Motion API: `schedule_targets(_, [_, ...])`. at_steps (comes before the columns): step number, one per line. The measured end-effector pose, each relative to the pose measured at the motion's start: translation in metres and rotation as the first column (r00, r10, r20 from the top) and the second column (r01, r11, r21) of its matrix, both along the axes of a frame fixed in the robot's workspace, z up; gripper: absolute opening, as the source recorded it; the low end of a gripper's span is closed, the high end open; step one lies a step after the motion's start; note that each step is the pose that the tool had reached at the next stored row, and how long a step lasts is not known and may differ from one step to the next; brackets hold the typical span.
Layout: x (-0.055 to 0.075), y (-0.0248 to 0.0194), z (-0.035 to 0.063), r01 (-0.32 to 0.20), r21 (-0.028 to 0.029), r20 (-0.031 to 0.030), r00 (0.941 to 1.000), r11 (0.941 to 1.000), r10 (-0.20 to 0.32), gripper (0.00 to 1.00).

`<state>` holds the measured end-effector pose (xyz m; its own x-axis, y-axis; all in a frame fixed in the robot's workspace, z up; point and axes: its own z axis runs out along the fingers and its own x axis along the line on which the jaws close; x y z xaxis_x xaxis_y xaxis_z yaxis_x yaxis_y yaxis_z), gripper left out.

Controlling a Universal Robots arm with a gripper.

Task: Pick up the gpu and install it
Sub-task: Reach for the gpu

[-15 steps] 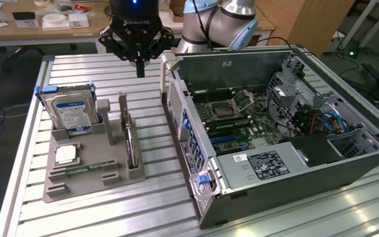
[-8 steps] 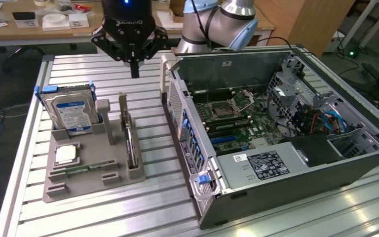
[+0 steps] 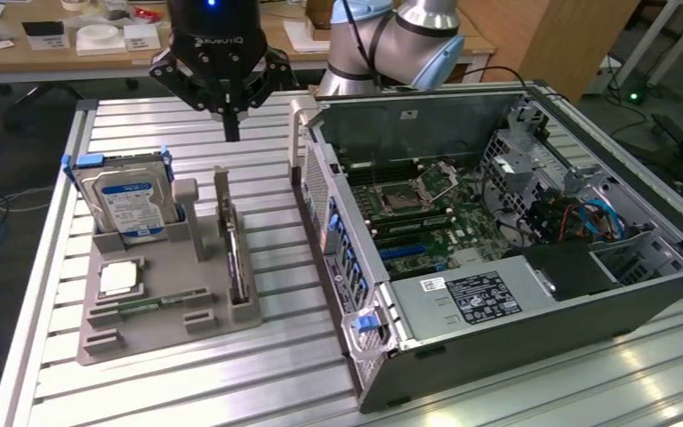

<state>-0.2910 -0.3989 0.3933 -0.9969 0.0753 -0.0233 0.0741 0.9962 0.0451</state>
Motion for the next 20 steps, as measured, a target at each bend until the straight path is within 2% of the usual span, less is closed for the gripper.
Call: schedule_targets(20, [-0.032,0.0,0.0,0.0,0.0,0.0,1.0,1.0,0.0,0.11])
